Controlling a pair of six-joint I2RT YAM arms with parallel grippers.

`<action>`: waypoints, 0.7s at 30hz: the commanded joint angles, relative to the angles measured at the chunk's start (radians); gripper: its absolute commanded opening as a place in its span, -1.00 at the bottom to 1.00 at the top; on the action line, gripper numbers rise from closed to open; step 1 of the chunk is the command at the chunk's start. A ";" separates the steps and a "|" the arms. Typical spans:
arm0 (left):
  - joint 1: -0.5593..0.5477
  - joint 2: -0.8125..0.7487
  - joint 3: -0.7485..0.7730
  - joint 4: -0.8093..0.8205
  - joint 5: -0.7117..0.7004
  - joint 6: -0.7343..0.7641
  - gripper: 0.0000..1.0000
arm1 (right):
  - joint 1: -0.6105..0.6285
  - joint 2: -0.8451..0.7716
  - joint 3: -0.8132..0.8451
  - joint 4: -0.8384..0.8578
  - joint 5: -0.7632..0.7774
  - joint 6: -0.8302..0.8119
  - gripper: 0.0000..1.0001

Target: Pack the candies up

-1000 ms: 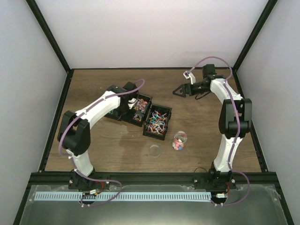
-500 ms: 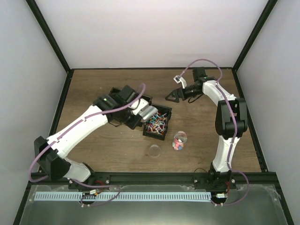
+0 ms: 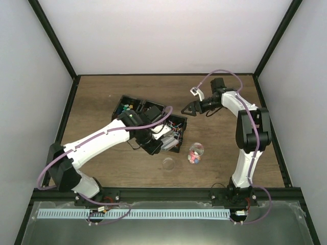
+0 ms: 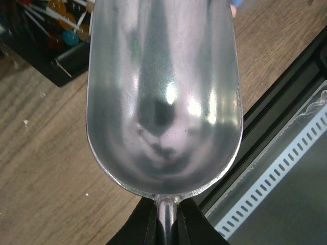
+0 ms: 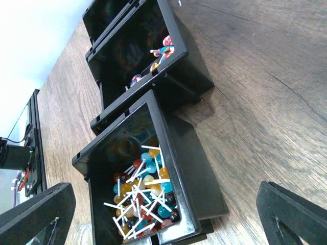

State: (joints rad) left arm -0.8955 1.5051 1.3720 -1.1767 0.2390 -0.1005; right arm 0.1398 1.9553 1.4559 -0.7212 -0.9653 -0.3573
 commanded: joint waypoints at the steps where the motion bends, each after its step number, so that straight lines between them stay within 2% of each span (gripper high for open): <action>1: 0.007 0.025 -0.024 -0.038 0.039 -0.079 -0.92 | -0.002 -0.060 -0.028 0.047 -0.012 0.020 1.00; 11: 0.051 0.121 0.022 -0.071 0.077 -0.142 -0.92 | -0.002 -0.132 -0.134 0.104 -0.013 0.049 1.00; 21: 0.101 0.217 0.084 -0.090 0.086 -0.176 -0.92 | 0.002 -0.102 -0.131 0.154 -0.044 0.103 0.96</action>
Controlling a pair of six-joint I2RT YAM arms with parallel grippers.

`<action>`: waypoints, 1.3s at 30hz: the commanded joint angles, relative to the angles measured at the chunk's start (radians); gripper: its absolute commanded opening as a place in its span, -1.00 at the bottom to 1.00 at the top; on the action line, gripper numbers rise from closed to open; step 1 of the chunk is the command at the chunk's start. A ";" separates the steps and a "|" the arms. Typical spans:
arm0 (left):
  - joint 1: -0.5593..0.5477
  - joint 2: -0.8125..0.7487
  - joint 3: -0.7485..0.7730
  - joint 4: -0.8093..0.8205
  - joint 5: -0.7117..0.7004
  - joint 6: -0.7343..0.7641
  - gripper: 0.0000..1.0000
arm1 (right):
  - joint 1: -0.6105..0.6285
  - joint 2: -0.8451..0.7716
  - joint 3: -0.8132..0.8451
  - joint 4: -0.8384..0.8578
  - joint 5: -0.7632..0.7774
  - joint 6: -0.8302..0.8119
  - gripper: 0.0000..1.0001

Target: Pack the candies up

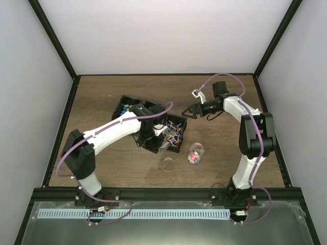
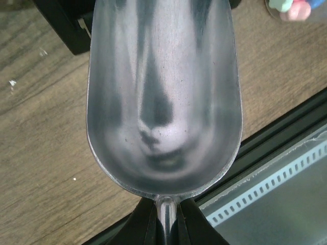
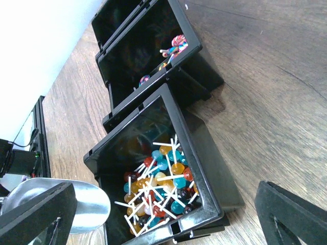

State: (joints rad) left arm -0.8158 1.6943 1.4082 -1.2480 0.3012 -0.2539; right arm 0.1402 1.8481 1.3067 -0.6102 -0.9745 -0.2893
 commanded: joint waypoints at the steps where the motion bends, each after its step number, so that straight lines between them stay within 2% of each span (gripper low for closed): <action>1: 0.028 0.037 0.054 -0.024 0.024 -0.022 -0.92 | 0.005 0.012 0.022 0.050 -0.038 0.040 0.94; 9: 0.049 0.103 0.060 -0.034 0.058 -0.005 -0.92 | 0.022 0.038 0.030 0.069 -0.049 0.059 0.74; 15: 0.050 0.155 0.103 -0.029 0.030 -0.008 -0.92 | 0.033 0.042 0.004 0.073 -0.053 0.050 0.40; 22: 0.066 0.216 0.141 -0.021 -0.008 -0.015 -0.92 | 0.041 0.059 0.013 0.077 -0.050 0.048 0.16; 27: 0.100 0.261 0.175 -0.014 -0.034 -0.022 -0.92 | 0.048 0.076 0.007 0.063 -0.048 0.028 0.08; 39: 0.099 0.373 0.307 0.057 -0.100 -0.017 -0.92 | 0.071 0.115 -0.006 0.068 -0.066 0.026 -0.09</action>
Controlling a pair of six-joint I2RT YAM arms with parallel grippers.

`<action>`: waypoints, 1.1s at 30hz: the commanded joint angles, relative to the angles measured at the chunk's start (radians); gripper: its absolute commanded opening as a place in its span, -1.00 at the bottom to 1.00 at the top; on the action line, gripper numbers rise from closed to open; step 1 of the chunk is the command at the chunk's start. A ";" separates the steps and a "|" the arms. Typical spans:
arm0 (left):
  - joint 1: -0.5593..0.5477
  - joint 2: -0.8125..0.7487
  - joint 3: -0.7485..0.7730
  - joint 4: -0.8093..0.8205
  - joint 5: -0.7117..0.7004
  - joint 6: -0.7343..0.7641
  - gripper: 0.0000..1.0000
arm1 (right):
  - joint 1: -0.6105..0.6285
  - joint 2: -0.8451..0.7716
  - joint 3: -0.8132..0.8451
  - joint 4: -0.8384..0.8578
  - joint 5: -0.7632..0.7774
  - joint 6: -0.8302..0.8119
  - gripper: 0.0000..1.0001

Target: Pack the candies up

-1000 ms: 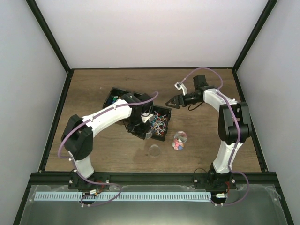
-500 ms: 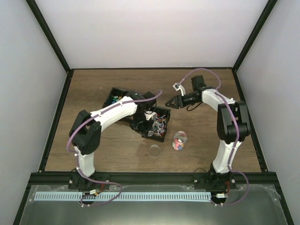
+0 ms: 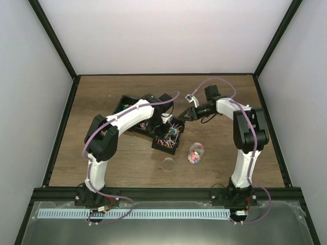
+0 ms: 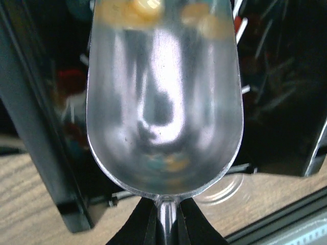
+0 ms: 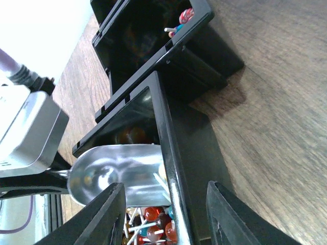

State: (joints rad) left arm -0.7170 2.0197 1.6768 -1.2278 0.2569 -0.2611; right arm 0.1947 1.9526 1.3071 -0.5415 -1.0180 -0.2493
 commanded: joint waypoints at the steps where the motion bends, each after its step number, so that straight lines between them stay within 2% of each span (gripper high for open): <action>1: -0.001 0.057 0.040 0.047 -0.066 -0.014 -0.92 | 0.016 0.011 -0.009 0.000 -0.021 -0.014 -0.10; 8: -0.005 0.103 0.052 0.118 -0.133 -0.013 -0.92 | 0.018 0.027 -0.006 0.003 -0.018 -0.023 -0.25; 11: -0.005 0.089 0.008 0.190 -0.148 -0.019 -0.92 | 0.018 0.034 -0.005 0.002 -0.025 -0.028 -0.29; 20: -0.018 -0.049 -0.192 0.453 -0.253 -0.029 -0.92 | 0.018 0.047 0.019 -0.008 -0.005 -0.038 -0.32; 33: -0.015 -0.268 -0.417 0.710 -0.276 -0.024 -0.92 | 0.017 0.061 0.064 -0.029 0.011 -0.046 -0.32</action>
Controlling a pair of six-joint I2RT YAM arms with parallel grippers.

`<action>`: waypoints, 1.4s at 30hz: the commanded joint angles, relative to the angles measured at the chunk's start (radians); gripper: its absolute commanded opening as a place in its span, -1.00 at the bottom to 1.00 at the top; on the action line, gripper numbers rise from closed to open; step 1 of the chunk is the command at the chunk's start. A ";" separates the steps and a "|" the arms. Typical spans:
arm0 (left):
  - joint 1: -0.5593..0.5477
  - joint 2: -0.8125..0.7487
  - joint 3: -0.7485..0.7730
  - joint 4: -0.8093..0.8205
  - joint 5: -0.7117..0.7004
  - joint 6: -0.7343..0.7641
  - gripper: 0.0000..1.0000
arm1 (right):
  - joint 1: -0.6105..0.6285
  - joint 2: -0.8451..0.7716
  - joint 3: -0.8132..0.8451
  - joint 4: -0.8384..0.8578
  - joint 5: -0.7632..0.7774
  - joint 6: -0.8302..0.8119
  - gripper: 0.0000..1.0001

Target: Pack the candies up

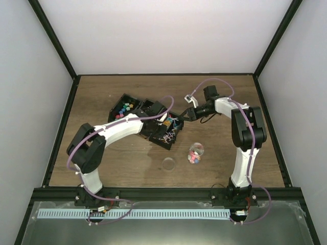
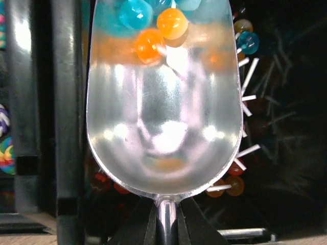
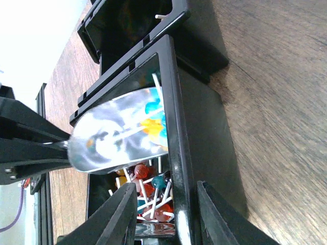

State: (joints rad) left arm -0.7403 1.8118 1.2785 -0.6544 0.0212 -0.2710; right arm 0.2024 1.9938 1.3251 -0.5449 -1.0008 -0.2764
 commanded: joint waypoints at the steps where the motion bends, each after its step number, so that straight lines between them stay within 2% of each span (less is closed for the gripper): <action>1: 0.008 -0.062 -0.018 0.132 -0.038 -0.012 -0.92 | 0.009 0.020 0.048 -0.026 -0.007 -0.019 -0.32; 18: 0.003 -0.161 -0.123 0.060 0.001 0.031 -0.92 | 0.004 0.031 0.093 -0.052 -0.011 -0.029 -0.31; 38: -0.007 -0.323 -0.322 0.235 -0.092 0.162 -0.92 | 0.005 0.041 0.140 -0.082 -0.024 -0.038 -0.29; 42: -0.008 -0.377 -0.333 0.274 -0.099 0.214 -0.92 | 0.001 0.038 0.158 -0.093 -0.038 -0.038 -0.21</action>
State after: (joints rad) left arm -0.7467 1.4933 0.9524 -0.4667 -0.0483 -0.1223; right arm 0.2028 2.0190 1.4303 -0.6182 -1.0027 -0.2996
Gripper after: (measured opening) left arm 0.082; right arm 0.375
